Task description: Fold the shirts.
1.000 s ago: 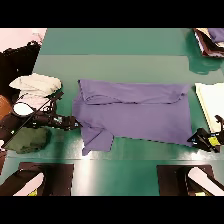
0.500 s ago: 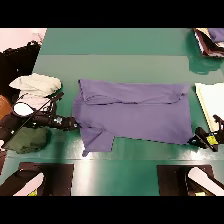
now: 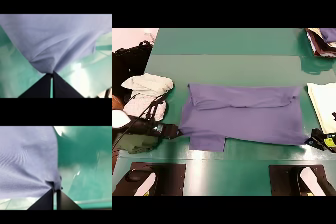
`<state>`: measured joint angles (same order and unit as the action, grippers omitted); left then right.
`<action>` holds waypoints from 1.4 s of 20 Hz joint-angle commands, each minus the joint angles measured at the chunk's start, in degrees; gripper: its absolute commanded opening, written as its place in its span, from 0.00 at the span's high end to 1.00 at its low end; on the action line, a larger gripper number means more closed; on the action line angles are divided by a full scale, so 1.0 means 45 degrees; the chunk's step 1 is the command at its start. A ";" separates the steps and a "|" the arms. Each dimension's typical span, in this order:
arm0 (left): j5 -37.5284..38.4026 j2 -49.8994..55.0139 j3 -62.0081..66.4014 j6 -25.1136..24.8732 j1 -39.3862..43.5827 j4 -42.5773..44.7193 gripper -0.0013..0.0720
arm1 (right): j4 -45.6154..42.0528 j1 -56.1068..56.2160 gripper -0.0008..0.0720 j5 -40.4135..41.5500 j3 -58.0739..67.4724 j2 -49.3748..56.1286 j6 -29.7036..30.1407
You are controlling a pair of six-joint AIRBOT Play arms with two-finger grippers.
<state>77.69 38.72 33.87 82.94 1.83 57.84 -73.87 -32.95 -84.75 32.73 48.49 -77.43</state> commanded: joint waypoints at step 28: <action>-0.4692 0.8495 0.7242 -0.0102 -0.0019 0.0112 0.36 | 0.2516 0.5430 0.36 0.0787 1.3493 1.0788 -0.0792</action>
<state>55.51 76.58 65.08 81.76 1.78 58.46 -65.21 -7.44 -79.88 91.13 94.85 -82.56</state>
